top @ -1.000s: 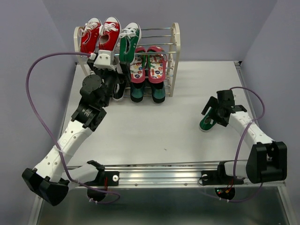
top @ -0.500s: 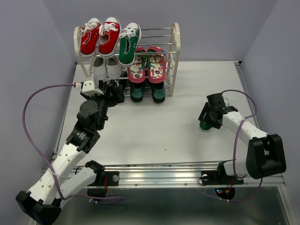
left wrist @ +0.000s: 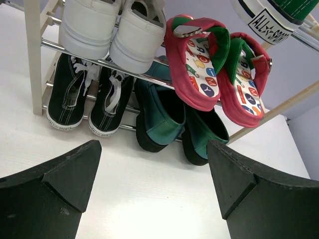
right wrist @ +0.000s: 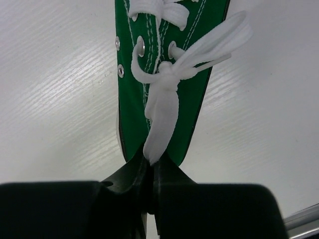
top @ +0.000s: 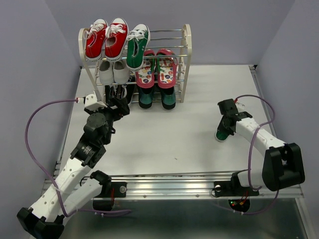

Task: Place and organize the shoes onto the shoe shelf

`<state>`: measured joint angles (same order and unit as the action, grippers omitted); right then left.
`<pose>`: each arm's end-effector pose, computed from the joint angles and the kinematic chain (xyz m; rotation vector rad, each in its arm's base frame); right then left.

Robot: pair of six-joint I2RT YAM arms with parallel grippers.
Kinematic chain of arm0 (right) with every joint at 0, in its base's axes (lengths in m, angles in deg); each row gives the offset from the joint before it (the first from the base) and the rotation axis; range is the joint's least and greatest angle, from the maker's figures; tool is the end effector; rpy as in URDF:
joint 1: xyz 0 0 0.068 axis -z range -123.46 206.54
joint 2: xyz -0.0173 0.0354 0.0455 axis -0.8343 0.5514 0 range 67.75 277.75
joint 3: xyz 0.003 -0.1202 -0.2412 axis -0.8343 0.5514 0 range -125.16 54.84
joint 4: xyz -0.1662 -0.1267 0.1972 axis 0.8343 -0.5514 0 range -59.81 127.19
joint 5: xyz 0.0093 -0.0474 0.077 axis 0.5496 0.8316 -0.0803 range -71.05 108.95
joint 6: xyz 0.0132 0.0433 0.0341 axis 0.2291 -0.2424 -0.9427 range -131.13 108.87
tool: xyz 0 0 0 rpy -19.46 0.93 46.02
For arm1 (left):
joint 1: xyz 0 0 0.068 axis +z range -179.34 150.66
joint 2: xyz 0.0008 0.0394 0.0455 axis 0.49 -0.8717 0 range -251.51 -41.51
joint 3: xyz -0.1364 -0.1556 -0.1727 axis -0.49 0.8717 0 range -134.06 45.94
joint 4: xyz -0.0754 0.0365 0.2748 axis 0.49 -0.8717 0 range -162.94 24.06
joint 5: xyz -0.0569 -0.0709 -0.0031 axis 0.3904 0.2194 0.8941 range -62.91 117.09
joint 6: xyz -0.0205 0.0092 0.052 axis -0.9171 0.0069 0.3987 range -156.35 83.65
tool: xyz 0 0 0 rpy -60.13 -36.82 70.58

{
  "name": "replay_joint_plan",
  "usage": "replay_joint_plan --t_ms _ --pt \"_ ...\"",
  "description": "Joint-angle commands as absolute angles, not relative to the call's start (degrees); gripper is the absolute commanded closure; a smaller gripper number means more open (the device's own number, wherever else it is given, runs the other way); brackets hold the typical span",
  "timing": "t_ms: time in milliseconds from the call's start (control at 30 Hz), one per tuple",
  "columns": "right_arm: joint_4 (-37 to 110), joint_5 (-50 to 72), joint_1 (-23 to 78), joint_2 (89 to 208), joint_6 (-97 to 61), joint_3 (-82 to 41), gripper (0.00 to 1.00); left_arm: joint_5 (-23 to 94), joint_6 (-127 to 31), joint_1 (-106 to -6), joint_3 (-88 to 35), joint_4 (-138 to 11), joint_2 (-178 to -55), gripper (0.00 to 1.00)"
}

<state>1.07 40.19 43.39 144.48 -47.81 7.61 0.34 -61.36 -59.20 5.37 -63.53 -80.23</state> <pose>0.2687 0.0481 0.1842 0.6325 2.5209 -0.2053 0.1789 -0.0821 0.3535 -0.3143 1.4858 -0.4199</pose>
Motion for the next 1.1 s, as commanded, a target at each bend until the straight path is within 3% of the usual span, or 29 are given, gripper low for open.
replay_joint_plan --t_ms 0,333,467,933,1067 --pt "1.68 45.84 42.74 139.13 -41.22 2.29 0.99 -1.30 -62.19 -59.13 5.51 -60.84 -80.27 0.01" --pt "12.57 40.67 42.21 124.80 -29.50 -8.52 0.99 -2.09 -62.63 -59.05 7.18 -59.88 -79.66 0.01" --pt "17.93 32.78 42.21 123.65 -24.93 -14.58 0.99 -2.62 -62.45 -59.13 7.27 -59.35 -79.66 0.01" --pt "25.77 -1.49 38.27 144.89 -20.87 -51.83 0.99 -1.74 -62.89 -59.05 7.27 -59.70 -79.74 0.01" --pt "23.58 -2.67 35.54 153.08 -21.24 -61.66 0.99 -3.23 -63.07 -59.05 6.83 -60.58 -79.75 0.01"
